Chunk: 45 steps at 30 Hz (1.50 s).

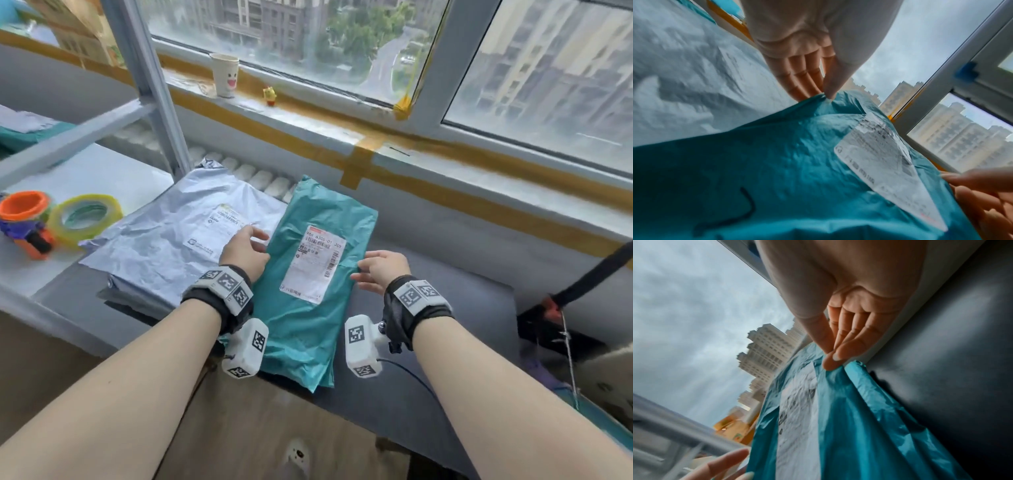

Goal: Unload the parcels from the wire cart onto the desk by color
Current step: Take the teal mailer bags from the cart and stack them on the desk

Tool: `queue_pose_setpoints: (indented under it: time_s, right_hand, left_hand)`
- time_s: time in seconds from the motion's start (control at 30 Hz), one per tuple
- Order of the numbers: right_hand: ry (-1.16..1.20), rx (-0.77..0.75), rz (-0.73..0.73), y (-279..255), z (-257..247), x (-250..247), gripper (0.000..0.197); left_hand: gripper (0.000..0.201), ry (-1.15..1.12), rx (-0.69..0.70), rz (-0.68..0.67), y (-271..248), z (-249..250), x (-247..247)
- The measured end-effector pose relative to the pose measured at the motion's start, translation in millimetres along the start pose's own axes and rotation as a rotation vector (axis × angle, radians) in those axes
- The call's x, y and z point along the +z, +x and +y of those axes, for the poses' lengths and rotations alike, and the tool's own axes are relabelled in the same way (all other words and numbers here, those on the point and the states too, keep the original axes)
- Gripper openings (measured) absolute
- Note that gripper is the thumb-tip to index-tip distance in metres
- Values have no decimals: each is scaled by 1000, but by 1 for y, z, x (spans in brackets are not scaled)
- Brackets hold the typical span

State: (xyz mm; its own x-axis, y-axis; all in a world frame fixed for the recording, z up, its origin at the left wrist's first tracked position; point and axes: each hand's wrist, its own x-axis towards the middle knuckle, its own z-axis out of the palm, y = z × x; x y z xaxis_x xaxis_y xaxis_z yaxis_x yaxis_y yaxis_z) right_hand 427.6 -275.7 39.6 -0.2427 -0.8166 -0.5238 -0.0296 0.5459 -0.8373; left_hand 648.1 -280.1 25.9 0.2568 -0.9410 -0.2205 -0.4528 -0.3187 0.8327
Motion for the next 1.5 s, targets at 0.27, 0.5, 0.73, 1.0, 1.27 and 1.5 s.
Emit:
queue_pose_setpoints:
  time_s: [0.27,0.5,0.73,1.0,1.27,1.5]
  right_hand:
    - [-140,116,56,44,17,14,19]
    - [-135,101,161,52,21,22,32]
    - [-331,166,3,43,13,32,48]
    - [-339,246,-96,41,4,29,31]
    - [-358,152,73,33,-1,26,17]
    - [-599,-107,243,-8,-14,7,10]
  left_hand:
    - [28,127,-142,-121,32,-33,21]
    - [40,220,-205,-254,46,-32,20]
    - [50,250,-91,-225,56,-17,25]
    - [52,367,-78,-258,63,-13,30]
    - [52,415,-9,-255,56,5,16]
    - [50,421,160,-264,27,46,-5]
